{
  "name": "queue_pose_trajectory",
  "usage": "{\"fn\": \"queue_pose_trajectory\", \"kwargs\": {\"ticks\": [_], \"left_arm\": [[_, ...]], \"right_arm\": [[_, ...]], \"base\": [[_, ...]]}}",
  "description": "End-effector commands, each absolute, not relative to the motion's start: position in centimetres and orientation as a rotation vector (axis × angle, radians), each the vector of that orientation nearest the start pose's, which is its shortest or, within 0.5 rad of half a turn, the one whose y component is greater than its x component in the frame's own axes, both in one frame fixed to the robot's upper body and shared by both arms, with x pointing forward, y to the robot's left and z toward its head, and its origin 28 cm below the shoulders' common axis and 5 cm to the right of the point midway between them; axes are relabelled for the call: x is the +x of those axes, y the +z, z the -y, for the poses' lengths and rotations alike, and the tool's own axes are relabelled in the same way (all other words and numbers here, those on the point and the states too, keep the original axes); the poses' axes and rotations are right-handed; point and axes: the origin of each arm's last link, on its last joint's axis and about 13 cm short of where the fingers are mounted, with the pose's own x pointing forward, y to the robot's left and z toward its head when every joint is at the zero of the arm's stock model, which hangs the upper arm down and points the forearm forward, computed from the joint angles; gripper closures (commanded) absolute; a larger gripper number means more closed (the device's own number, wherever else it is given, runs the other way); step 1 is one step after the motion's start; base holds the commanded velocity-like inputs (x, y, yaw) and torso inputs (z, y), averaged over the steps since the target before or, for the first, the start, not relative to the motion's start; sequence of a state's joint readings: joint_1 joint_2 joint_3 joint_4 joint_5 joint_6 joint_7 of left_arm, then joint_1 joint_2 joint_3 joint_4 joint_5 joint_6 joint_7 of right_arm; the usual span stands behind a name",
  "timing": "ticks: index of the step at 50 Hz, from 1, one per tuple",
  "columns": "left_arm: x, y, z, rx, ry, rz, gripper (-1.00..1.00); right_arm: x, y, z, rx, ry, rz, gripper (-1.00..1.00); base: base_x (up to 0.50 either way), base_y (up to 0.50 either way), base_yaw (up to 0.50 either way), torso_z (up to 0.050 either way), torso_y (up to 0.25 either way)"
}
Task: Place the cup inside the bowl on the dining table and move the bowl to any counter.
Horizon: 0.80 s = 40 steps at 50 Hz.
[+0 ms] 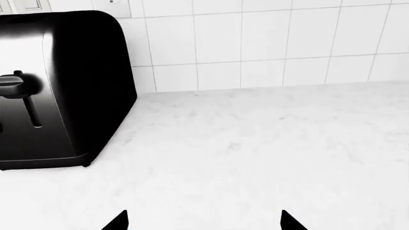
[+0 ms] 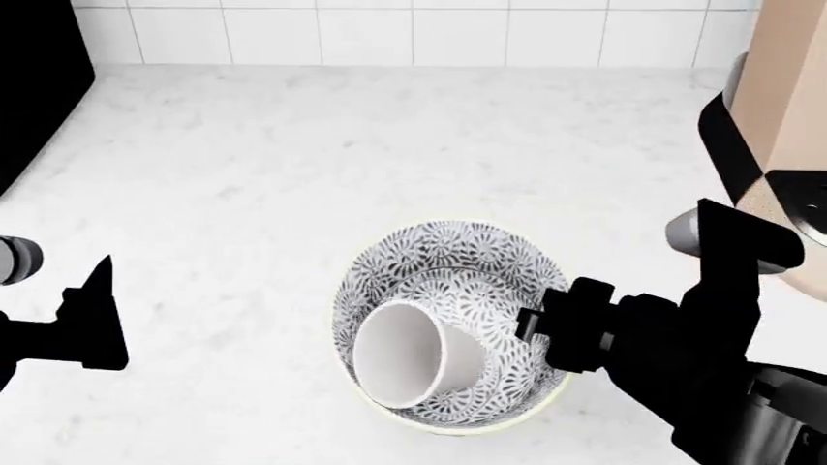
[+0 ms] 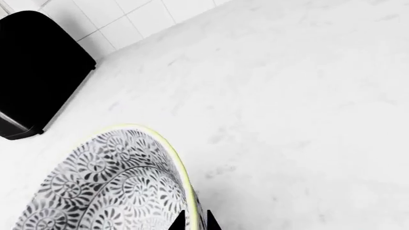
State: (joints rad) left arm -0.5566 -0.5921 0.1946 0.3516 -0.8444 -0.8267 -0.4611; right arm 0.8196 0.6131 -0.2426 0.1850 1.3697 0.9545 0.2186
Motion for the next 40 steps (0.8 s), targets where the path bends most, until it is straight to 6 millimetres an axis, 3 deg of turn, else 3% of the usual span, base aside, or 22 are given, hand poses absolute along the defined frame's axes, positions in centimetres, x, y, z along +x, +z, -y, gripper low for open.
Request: {"fn": "queue_pose_trajectory", "kwargs": {"ticks": [1, 12, 21, 22, 40], "left_arm": [[26.4, 17.0, -26.5, 0.047, -0.009, -0.125, -1.0], [26.5, 16.8, -26.3, 0.047, -0.009, -0.129, -1.0], [26.4, 16.7, -26.6, 0.046, -0.011, -0.132, -1.0], [26.4, 16.7, -26.6, 0.046, -0.011, -0.131, -1.0], [26.8, 16.6, -25.8, 0.044, -0.016, -0.132, -1.0]], "right_arm": [[31.3, 16.8, 17.1, 0.453, 0.383, -0.51, 1.0], [31.1, 16.5, 17.2, 0.449, 0.379, -0.521, 1.0], [30.9, 18.0, 17.7, 0.45, 0.366, -0.479, 1.0], [30.9, 18.1, 17.7, 0.451, 0.363, -0.479, -1.0], [30.6, 19.2, 17.8, 0.444, 0.37, -0.44, -1.0]], "base": [[0.0, 0.0, 0.0, 0.0, 0.0], [0.0, 0.0, 0.0, 0.0, 0.0], [0.0, 0.0, 0.0, 0.0, 0.0], [0.0, 0.0, 0.0, 0.0, 0.0], [0.0, 0.0, 0.0, 0.0, 0.0]]}}
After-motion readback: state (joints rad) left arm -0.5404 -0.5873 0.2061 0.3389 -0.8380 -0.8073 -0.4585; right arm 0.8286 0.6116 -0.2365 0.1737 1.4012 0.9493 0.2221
